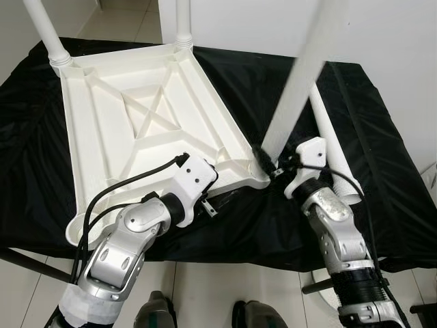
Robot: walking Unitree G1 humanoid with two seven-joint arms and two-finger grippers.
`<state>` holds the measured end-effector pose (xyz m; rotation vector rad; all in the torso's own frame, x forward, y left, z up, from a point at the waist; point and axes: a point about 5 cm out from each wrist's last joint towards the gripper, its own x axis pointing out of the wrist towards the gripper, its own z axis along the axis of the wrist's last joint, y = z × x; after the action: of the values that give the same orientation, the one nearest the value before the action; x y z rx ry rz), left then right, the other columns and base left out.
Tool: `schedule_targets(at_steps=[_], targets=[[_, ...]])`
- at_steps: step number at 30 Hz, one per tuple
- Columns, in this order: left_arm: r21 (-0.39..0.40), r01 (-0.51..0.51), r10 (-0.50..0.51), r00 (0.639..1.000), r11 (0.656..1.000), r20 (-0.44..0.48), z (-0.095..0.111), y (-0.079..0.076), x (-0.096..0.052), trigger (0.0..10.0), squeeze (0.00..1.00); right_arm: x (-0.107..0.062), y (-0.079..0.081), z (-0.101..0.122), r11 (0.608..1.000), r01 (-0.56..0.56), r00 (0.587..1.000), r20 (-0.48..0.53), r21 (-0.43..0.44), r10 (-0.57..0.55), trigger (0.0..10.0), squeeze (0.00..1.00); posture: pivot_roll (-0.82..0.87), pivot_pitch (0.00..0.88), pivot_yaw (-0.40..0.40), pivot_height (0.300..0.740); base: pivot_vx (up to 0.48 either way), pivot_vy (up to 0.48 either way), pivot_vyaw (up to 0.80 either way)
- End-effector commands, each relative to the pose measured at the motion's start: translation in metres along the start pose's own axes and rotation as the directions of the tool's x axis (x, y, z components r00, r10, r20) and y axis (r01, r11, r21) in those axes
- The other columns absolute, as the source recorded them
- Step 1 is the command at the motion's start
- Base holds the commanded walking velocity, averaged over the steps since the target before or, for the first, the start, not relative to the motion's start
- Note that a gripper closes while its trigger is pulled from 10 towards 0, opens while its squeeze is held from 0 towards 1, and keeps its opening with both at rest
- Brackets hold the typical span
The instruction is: Building children table
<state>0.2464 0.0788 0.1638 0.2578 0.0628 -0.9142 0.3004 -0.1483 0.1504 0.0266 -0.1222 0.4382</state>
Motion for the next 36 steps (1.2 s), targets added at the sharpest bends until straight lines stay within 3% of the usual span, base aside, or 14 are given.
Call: schedule_targets(at_steps=[1,12,16,19,23,24,27,33,34,36], targets=[[0.007,-0.042,0.042,0.999,0.999,-0.009,0.0,0.003,0.001,10.0,0.0,-0.012,-0.009,-0.033,0.994,0.09,0.983,-0.166,0.067,-0.077,10.0,0.0,0.07,0.096,-0.014,0.74,0.0,0.0,0.0],[0.006,-0.04,0.04,0.999,0.999,-0.009,0.0,0.001,0.0,10.0,0.0,-0.019,-0.008,-0.041,0.981,0.158,0.974,-0.18,0.111,-0.137,10.0,0.0,0.07,0.102,-0.018,0.74,0.0,0.0,0.0],[0.004,-0.044,0.044,0.999,0.999,-0.012,-0.001,0.001,-0.001,10.0,0.0,-0.026,0.0,-0.042,0.991,0.121,0.982,-0.152,0.064,-0.11,10.0,0.0,0.07,0.101,-0.017,0.74,0.0,0.0,0.0],[0.001,-0.041,0.041,0.999,0.999,-0.01,-0.001,0.0,0.0,10.0,0.0,-0.027,0.007,-0.044,0.998,0.057,0.981,-0.181,-0.039,-0.063,10.0,0.0,0.06,0.1,-0.017,0.74,0.0,0.0,0.0],[0.001,-0.04,0.04,0.999,0.999,-0.01,-0.001,-0.001,0.0,10.0,0.0,-0.026,0.007,-0.044,0.998,0.046,0.98,-0.19,-0.052,-0.055,10.0,0.0,0.06,0.099,-0.016,0.74,0.0,0.0,0.0],[0.004,-0.035,0.035,0.999,0.999,-0.009,0.0,0.0,0.001,10.0,0.0,-0.017,0.002,-0.037,0.997,0.04,0.982,-0.181,-0.065,-0.051,10.0,0.0,0.07,0.092,-0.014,0.74,0.0,0.0,0.0],[0.008,-0.032,0.032,0.999,0.999,-0.009,0.0,0.0,0.001,10.0,0.0,-0.01,-0.001,-0.032,0.995,0.036,0.984,-0.17,-0.092,-0.051,10.0,0.0,0.07,0.088,-0.015,0.74,0.0,0.0,0.0],[0.0,-0.039,0.039,0.999,0.999,-0.006,0.0,0.002,0.0,10.0,0.0,-0.012,0.001,-0.032,0.996,0.037,0.988,-0.15,-0.076,-0.048,10.0,0.0,0.07,0.078,-0.021,0.74,0.0,0.0,0.0],[-0.007,-0.04,0.04,0.999,0.999,-0.002,0.0,0.003,0.001,10.0,0.39,-0.011,0.003,-0.028,0.997,0.028,0.99,-0.135,-0.069,-0.037,10.0,0.0,0.07,0.075,-0.02,0.74,0.0,0.0,0.0],[-0.012,-0.04,0.04,0.999,0.999,0.0,0.001,0.003,0.001,10.0,0.39,-0.01,0.004,-0.025,0.998,0.022,0.992,-0.124,-0.063,-0.03,10.0,0.0,0.07,0.075,-0.02,0.74,0.0,0.0,0.0]])
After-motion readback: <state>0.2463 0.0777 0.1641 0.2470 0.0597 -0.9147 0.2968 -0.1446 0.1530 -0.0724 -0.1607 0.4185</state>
